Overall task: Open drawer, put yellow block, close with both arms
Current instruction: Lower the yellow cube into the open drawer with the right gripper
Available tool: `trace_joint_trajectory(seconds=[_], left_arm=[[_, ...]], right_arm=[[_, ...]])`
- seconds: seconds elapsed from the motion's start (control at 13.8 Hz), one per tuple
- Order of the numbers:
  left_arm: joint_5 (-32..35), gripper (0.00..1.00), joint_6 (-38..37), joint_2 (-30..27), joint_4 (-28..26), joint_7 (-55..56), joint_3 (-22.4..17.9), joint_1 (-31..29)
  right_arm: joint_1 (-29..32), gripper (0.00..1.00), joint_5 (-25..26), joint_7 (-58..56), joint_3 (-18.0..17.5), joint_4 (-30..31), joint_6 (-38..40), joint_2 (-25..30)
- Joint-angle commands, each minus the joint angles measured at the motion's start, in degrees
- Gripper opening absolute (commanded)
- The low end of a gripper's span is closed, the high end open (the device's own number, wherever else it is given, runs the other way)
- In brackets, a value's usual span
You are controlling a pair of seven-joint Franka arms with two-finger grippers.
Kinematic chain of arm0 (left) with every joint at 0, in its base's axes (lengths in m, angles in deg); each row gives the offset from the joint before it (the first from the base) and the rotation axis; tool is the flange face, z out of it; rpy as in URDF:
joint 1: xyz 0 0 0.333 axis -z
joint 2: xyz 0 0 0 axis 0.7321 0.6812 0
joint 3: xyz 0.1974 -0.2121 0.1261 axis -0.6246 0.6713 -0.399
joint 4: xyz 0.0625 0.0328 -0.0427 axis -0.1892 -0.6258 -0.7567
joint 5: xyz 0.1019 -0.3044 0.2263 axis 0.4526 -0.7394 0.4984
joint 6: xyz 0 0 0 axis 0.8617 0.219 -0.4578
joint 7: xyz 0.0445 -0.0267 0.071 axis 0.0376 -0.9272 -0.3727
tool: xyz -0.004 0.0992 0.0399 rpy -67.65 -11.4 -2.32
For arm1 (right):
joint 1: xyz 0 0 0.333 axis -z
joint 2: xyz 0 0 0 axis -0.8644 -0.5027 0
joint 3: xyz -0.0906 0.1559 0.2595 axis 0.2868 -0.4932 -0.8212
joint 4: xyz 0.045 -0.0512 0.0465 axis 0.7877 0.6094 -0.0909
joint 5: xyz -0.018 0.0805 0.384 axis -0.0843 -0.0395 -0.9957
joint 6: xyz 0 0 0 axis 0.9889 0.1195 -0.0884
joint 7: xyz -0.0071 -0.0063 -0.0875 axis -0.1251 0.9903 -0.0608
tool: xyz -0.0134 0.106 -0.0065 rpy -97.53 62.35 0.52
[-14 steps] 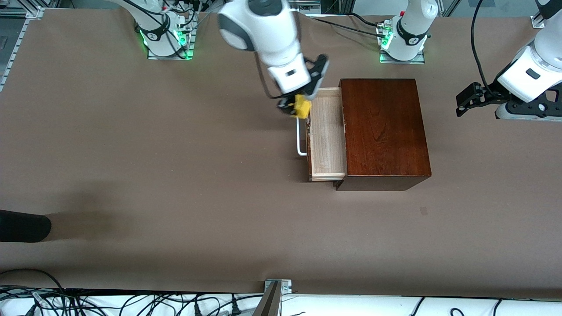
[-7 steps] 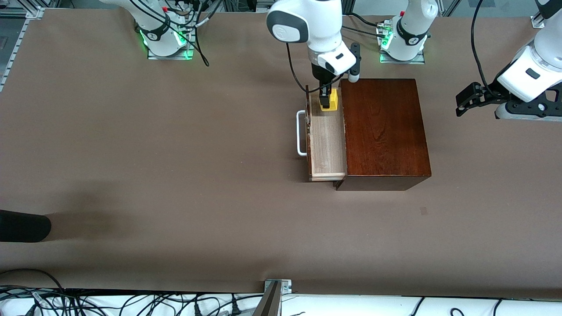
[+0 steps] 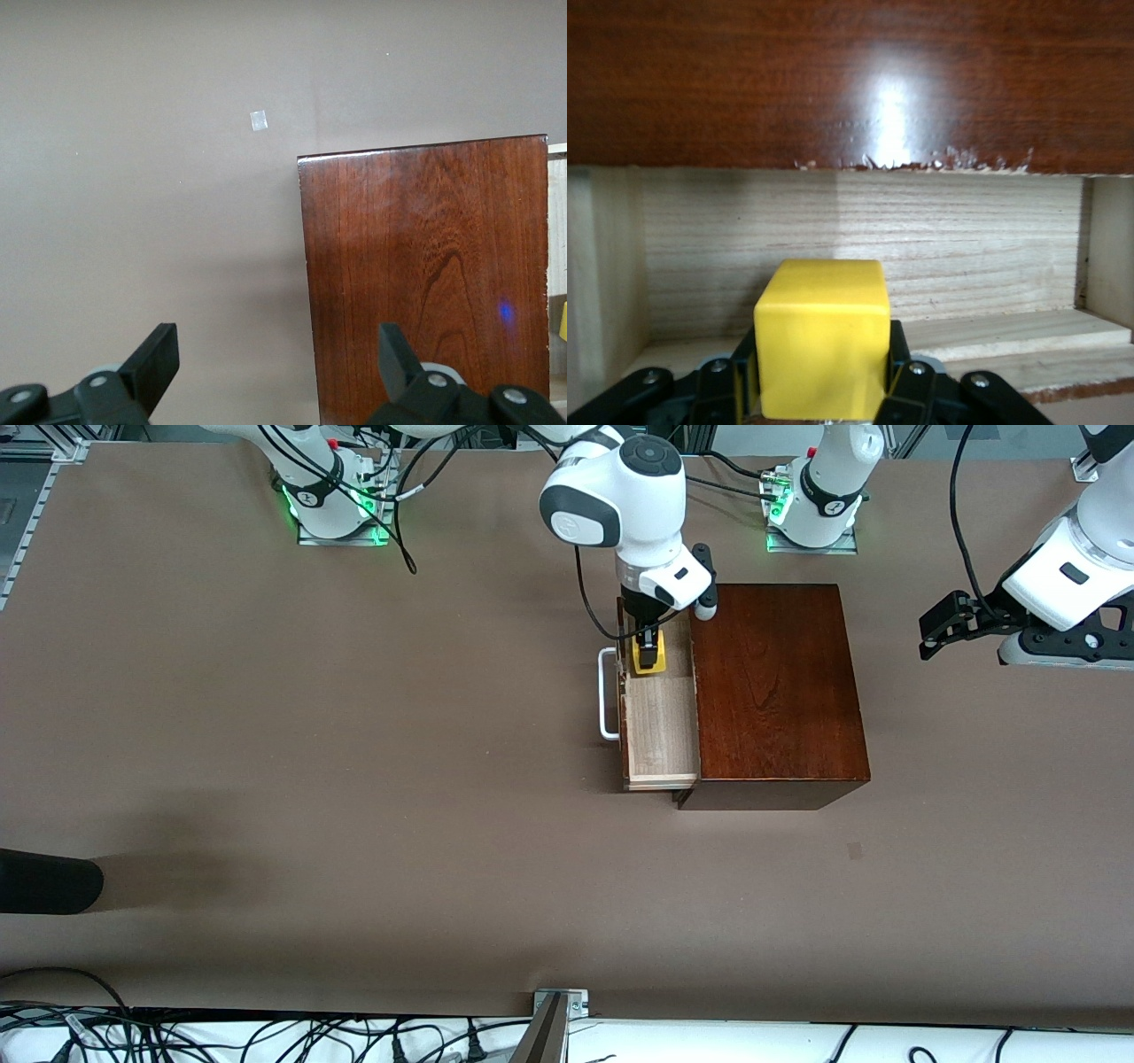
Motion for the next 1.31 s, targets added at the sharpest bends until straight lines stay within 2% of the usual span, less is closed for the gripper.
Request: trace_joint_trajectory(seconds=[0.0,0.73,0.8,0.87,0.94,1.09,1.23], left_arm=[[-1.07,1.0,-1.67,0.83,2.12,-1.47,-0.11,0.21],[-1.07,1.0,-2.37,0.83,2.21,-1.38,1.03,0.12],[-1.07,1.0,-2.55,0.74,2.21,-1.38,1.12,0.21],[-1.07,1.0,-2.64,0.74,2.21,-1.38,1.12,0.12],[-1.25,1.0,-2.64,0.74,2.21,-1.47,1.12,0.12],[-3.0,1.0,-2.9,0.74,2.21,-1.38,1.12,0.12],[-3.88,1.0,-5.0,0.65,2.3,-1.47,1.21,0.12]], right_arm=[[-0.19,0.0,0.92,-1.55,-0.19,-2.37,0.79,-2.23],[-0.8,0.0,2.15,-2.69,1.04,-2.37,-0.09,-4.43],[-0.8,0.05,2.16,-2.69,1.13,-2.37,-0.18,-4.52],[-0.8,0.6,2.16,-2.69,1.13,-2.37,-0.44,-4.52],[-0.71,1.0,2.07,-2.43,1.21,-2.37,-0.36,-4.52],[-0.89,1.0,1.89,-1.56,1.13,-3.51,0.17,-3.99],[-0.98,1.0,1.19,-1.03,0.6,-7.53,3.22,-3.2]])
